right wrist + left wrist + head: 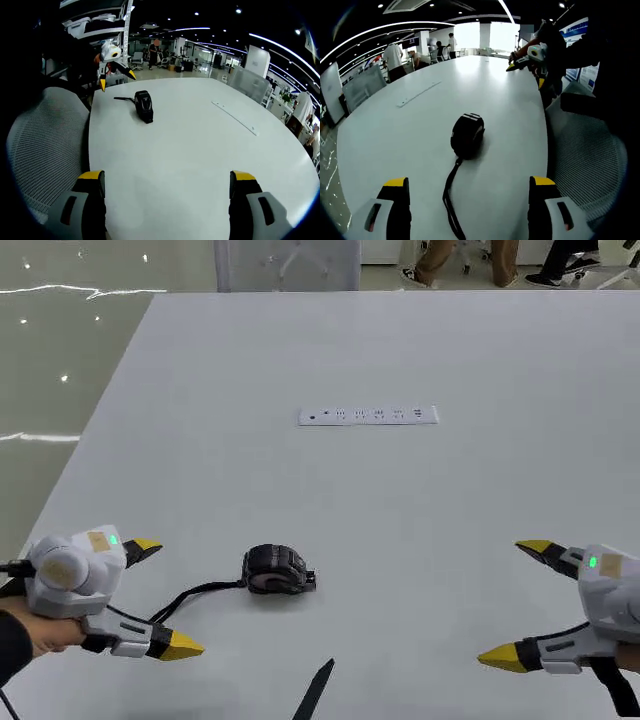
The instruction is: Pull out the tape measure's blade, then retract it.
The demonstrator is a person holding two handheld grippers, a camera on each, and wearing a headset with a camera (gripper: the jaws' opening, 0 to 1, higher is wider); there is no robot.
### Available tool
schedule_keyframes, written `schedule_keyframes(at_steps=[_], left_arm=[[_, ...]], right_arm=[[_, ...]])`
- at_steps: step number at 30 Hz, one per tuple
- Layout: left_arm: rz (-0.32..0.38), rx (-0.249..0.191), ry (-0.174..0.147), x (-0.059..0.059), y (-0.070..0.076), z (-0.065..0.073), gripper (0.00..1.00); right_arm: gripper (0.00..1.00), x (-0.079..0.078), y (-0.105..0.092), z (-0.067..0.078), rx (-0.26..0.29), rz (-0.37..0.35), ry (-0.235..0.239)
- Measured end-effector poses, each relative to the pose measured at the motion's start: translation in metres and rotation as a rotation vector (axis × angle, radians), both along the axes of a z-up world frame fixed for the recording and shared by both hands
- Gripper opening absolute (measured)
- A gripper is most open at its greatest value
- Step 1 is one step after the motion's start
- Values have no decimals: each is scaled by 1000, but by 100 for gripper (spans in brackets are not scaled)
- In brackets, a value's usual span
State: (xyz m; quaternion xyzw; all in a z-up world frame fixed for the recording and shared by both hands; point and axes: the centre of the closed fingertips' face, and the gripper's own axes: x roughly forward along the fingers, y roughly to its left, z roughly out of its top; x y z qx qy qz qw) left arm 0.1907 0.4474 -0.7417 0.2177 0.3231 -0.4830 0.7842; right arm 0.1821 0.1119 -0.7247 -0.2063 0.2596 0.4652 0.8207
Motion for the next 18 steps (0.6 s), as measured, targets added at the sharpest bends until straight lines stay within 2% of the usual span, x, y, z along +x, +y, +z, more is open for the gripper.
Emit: schedule_keyframes(at_steps=[2, 3, 5, 6, 7, 10, 11, 13, 16, 18], left_arm=[[-28, -27, 26, 4, -14, 0, 94], [-35, -26, 41, 6, -18, -2, 94], [-55, 36, 38, 15, -21, -11, 94], [-80, 66, 24, 19, -23, -15, 94], [-94, 76, 14, 22, -27, -16, 94], [-118, 80, 48, 27, -36, -19, 87], [-121, 93, 56, 32, -36, -23, 85], [-119, 106, 60, 40, -39, -27, 85], [-138, 112, 58, 47, -47, -30, 84], [-158, 126, 59, 48, -51, -31, 81]], right_arm=[[100, 7, 12, 1, 9, 22, -4], [100, 9, 17, 1, 10, 33, -6], [100, 16, 31, 2, 17, 55, -13], [100, 19, 39, 2, 23, 71, -16], [100, 22, 44, 2, 23, 78, -15], [100, 29, 59, 0, 20, 113, -18], [100, 33, 65, -1, 21, 122, -17], [100, 38, 73, -3, 22, 131, -13], [100, 49, 83, -18, 16, 128, 21], [100, 52, 89, -23, 14, 132, 31]])
